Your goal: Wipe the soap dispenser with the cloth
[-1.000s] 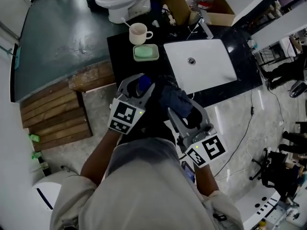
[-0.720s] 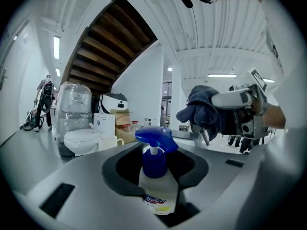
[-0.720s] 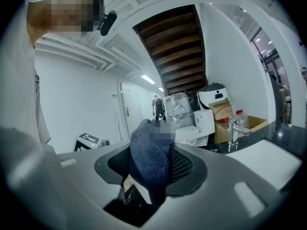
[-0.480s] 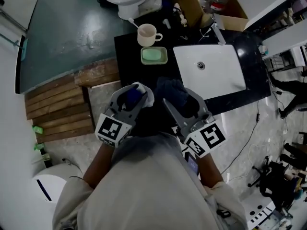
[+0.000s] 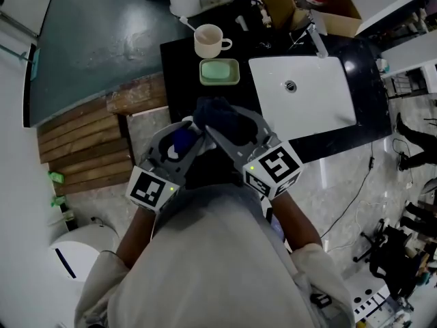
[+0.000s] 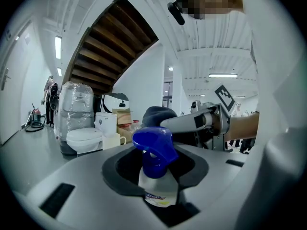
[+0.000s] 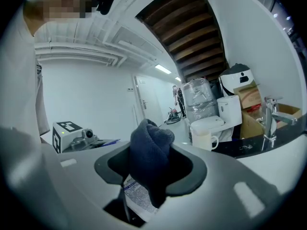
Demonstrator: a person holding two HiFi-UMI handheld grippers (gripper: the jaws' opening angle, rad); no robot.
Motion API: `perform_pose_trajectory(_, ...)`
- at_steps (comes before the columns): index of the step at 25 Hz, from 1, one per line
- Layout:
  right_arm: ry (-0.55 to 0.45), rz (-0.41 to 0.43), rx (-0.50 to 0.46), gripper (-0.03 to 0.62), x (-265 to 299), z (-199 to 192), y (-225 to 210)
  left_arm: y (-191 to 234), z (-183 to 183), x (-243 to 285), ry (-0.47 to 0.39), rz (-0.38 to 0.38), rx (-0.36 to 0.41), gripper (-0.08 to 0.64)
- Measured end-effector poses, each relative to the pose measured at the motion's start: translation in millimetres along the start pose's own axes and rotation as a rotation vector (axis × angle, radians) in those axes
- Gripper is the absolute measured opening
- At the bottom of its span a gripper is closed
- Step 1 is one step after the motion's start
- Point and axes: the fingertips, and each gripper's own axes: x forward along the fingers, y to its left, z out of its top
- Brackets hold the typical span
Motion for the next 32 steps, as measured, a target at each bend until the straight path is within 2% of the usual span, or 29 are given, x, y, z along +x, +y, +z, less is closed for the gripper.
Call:
perform_pose_trajectory(8,0.065,0.074,-0.02,0.174,23.6,-13.8,-1.0,5.6,-0.4,-1.4,0.01,-0.026,0.036,0.14)
perform_pose_trajectory(16,0.078,0.076,0.002,0.173,22.3,-25.5,-4.2,2.2,-3.1,-2.8,-0.001,-0.05,0.053,0.138)
perform_pose_trajectory(26,0.15,0.046,0.005,0.173,28.2,-56.4,-15.5,17.6,-1.4,-11.4,-0.063,0.004,-0.025,0.139)
perform_pose_trajectory(32,0.192,0.031,0.004,0.173,32.3,-70.5,-22.7,22.0,-2.8,-16.6,-0.072,0.001,-0.056,0.139)
